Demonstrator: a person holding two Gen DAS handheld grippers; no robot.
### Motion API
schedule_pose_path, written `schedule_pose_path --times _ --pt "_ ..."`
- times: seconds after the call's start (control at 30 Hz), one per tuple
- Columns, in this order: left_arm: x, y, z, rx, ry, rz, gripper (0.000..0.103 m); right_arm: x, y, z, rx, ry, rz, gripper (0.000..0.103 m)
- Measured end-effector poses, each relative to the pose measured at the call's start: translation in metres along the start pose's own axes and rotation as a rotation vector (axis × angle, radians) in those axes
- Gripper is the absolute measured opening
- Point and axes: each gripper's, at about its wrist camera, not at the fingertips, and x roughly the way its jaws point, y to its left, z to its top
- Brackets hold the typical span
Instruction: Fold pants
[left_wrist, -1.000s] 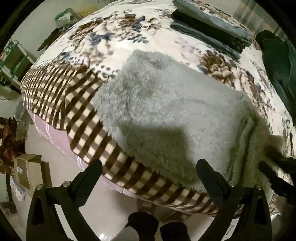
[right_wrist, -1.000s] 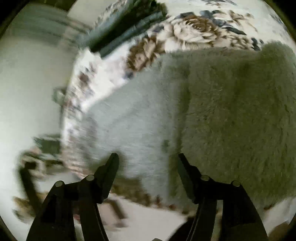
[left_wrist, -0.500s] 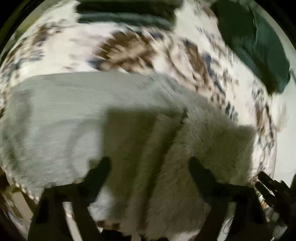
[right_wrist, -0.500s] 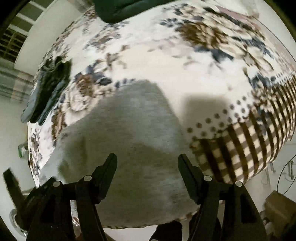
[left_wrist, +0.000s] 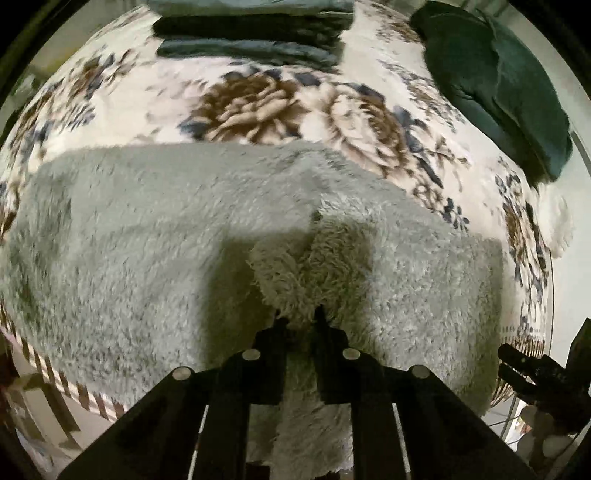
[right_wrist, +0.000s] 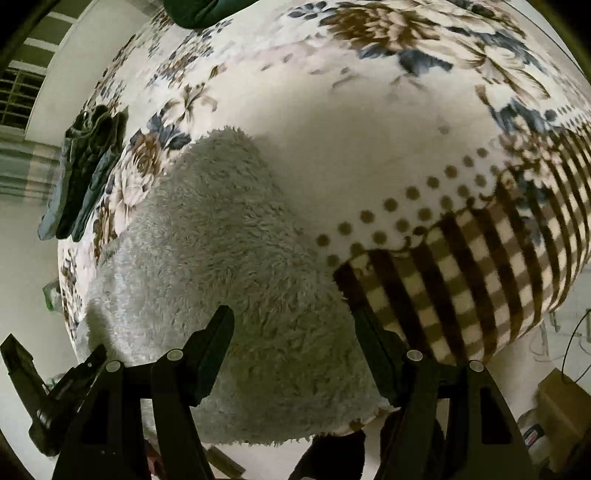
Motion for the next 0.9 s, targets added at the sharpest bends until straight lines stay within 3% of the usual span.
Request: schedule_pose_path --times 0.17,0.27,0.33,0.37,0.43,0.57,0.73,0.8,0.87,0.9 --pt "0.012 0.021 0.002 -0.118 0.048 -0.057 0.021 -0.001 0.011 0.002 -0.034 0.015 -0.002 0.07" --pt "-0.004 0.033 0.001 -0.192 0.002 -0.057 0.036 -0.007 0.018 -0.001 -0.056 0.02 0.019 0.07" --pt "-0.017 0.04 0.001 -0.22 -0.026 -0.036 0.067 -0.011 0.027 -0.005 -0.073 0.026 0.035 0.07" --pt "-0.024 0.045 0.001 -0.23 -0.047 -0.029 0.072 -0.012 0.034 -0.008 -0.086 0.03 0.045 0.07" --pt "-0.039 0.059 -0.003 -0.261 -0.094 -0.015 0.073 -0.012 0.053 -0.014 -0.123 0.046 0.065 0.07" --pt "-0.056 0.091 -0.017 -0.306 -0.131 0.091 0.073 0.001 0.113 -0.036 -0.204 0.132 0.14 0.07" --pt "-0.05 0.127 -0.045 -0.349 -0.087 0.177 0.073 0.041 0.193 -0.061 -0.312 0.215 0.168 0.07" --pt "-0.047 0.139 -0.054 -0.375 -0.07 0.177 0.073 0.073 0.224 -0.076 -0.365 0.281 0.132 0.07" --pt "-0.047 0.149 -0.063 -0.397 -0.066 0.18 0.073 0.095 0.238 -0.087 -0.422 0.303 0.043 0.06" --pt "-0.048 0.151 -0.065 -0.401 -0.066 0.181 0.073 0.104 0.243 -0.092 -0.45 0.298 -0.005 0.025"
